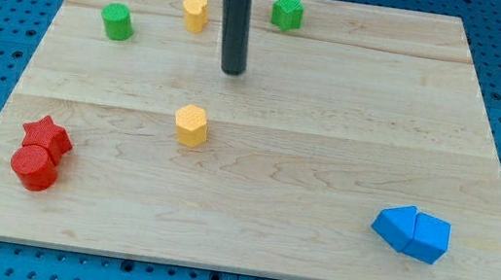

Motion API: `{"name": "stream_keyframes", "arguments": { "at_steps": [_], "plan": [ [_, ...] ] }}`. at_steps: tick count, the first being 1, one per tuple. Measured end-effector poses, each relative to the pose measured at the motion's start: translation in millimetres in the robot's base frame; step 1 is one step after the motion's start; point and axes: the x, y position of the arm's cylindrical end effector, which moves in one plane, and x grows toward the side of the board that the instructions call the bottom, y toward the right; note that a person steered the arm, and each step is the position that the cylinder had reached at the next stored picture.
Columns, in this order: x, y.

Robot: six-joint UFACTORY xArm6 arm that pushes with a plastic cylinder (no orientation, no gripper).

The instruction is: Push the yellow hexagon to the parallel top of the red star

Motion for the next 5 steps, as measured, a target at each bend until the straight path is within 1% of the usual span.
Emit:
{"name": "stream_keyframes", "arguments": {
  "at_steps": [1,2,3,4,5],
  "plan": [
    [64.4,4.2],
    [106.6,-28.5],
    [108.4,-72.7],
    [105.0,-65.9],
    [105.3,-17.4]
  ]
}}
